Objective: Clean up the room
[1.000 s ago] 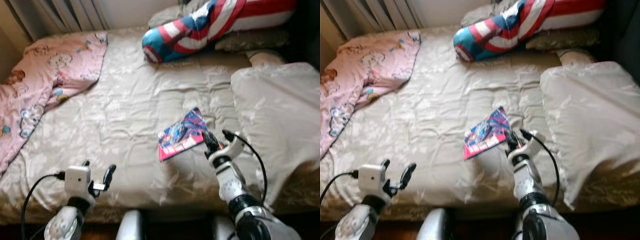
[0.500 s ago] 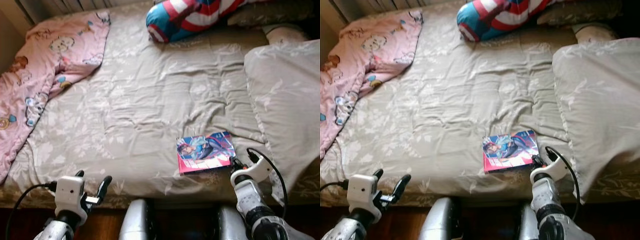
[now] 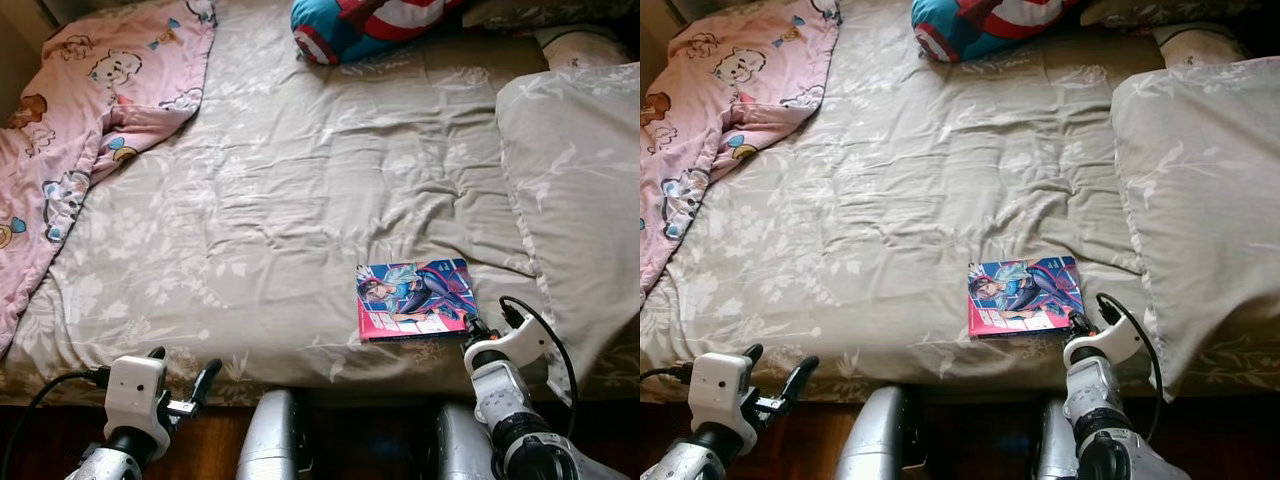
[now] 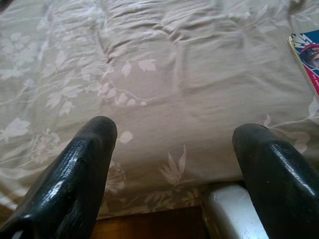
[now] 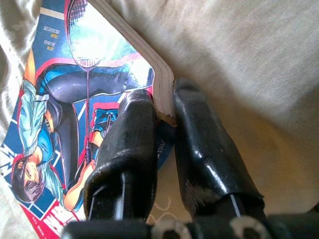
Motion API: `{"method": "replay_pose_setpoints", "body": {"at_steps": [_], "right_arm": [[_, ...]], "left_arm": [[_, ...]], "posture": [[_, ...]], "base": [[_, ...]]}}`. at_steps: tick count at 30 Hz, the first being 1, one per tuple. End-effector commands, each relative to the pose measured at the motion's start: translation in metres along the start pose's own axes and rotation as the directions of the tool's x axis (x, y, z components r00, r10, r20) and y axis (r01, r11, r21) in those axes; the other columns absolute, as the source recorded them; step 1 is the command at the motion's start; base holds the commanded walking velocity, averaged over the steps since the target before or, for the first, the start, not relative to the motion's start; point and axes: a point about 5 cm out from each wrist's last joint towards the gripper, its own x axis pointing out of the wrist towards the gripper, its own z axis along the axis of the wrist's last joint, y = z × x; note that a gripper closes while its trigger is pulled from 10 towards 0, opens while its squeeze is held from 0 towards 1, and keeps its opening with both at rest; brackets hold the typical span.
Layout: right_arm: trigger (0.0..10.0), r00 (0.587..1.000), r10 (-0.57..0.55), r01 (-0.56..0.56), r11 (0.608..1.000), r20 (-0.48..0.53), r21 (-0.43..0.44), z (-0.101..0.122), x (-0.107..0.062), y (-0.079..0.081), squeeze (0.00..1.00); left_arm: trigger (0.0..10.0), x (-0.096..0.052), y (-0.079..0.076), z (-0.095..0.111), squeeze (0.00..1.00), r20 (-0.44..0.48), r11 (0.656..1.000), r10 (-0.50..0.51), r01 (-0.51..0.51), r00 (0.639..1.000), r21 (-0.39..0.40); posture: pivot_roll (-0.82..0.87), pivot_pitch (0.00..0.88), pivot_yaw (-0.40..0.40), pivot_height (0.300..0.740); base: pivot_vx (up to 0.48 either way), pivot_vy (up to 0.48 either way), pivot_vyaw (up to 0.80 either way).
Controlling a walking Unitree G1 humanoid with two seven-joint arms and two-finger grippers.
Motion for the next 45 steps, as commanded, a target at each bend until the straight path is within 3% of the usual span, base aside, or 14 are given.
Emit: {"method": "replay_pose_setpoints", "body": {"at_steps": [1, 4, 5, 6, 7, 14, 35, 36, 37, 39, 45], "right_arm": [[10.0, 0.995, -0.094, 0.093, 0.995, -0.037, -0.021, -0.012, -0.007, -0.02, 0.0], [10.0, 0.995, -0.092, 0.091, 0.996, -0.034, -0.021, -0.01, -0.006, -0.019, 0.0], [10.0, 0.995, -0.09, 0.089, 0.996, -0.033, -0.023, -0.01, -0.006, -0.019, 0.16], [10.0, 0.996, -0.088, 0.087, 0.996, -0.032, -0.024, -0.009, -0.006, -0.018, 0.53], [10.0, 0.996, -0.086, 0.085, 0.996, -0.031, -0.027, -0.009, -0.006, -0.018, 0.64], [10.0, 0.998, -0.063, 0.062, 0.997, -0.014, -0.038, -0.002, -0.003, -0.012, 0.63], [10.0, 0.995, -0.096, 0.097, 0.995, 0.018, -0.025, -0.003, -0.005, -0.017, 0.58], [10.0, 0.995, -0.096, 0.097, 0.995, 0.026, -0.027, -0.002, -0.005, -0.017, 0.49], [10.0, 0.995, -0.097, 0.097, 0.995, 0.029, -0.028, -0.002, -0.005, -0.017, 0.49], [10.0, 0.994, -0.099, 0.1, 0.995, 0.041, -0.027, -0.001, -0.005, -0.017, 0.0], [10.0, 0.994, -0.07, 0.073, 0.997, 0.08, -0.031, 0.003, -0.005, -0.014, 0.0]], "left_arm": [[10.0, -0.006, 0.003, -0.004, 0.0, -0.029, 1.0, 0.017, -0.017, 0.999, -0.007], [10.0, -0.006, 0.004, -0.004, 0.0, -0.035, 1.0, 0.018, -0.018, 0.999, -0.007], [10.0, -0.006, 0.004, -0.004, 0.0, -0.036, 1.0, 0.019, -0.019, 0.999, -0.007], [10.0, -0.007, 0.004, -0.004, 0.0, -0.038, 1.0, 0.02, -0.02, 0.999, -0.007], [10.0, -0.007, 0.004, -0.004, 0.0, -0.039, 1.0, 0.021, -0.021, 0.999, -0.007], [10.0, -0.006, 0.004, -0.005, 0.0, -0.046, 1.0, 0.022, -0.022, 0.999, -0.007], [10.0, 0.006, 0.001, -0.007, 0.0, -0.033, 1.0, 0.02, -0.021, 0.999, -0.018], [10.0, 0.008, 0.0, -0.007, 0.0, -0.031, 1.0, 0.02, -0.02, 0.999, -0.019], [10.0, 0.009, 0.0, -0.007, 0.0, -0.029, 1.0, 0.019, -0.02, 0.999, -0.02], [10.0, 0.011, 0.0, -0.007, 0.0, -0.024, 1.0, 0.019, -0.019, 1.0, -0.022], [10.0, 0.022, -0.002, -0.007, 0.0, -0.003, 0.999, 0.018, -0.018, 1.0, -0.031]], "posture": [[0.23, 0.324, 0.157, 0.628], [0.23, 0.324, 0.157, 0.628], [0.22, 0.327, 0.157, 0.628], [0.22, 0.327, 0.157, 0.628], [0.22, 0.327, 0.157, 0.628], [0.21, 0.329, 0.155, 0.628], [0.19, 0.285, 0.143, 0.628], [0.19, 0.278, 0.141, 0.628], [0.19, 0.278, 0.141, 0.628], [0.18, 0.273, 0.139, 0.628], [0.16, 0.238, 0.128, 0.628]], "base": [[0.0, 0.0, 0.0], [0.0, 0.0, 0.0], [0.0, 0.0, 0.0], [0.0, 0.0, 0.0], [0.0, 0.0, 0.0], [0.0, 0.0, 0.0], [0.0, 0.0, 0.0], [0.0, 0.0, 0.0], [0.0, 0.0, 0.0], [0.0, 0.0, 0.0], [0.0, 0.0, 0.0]]}}
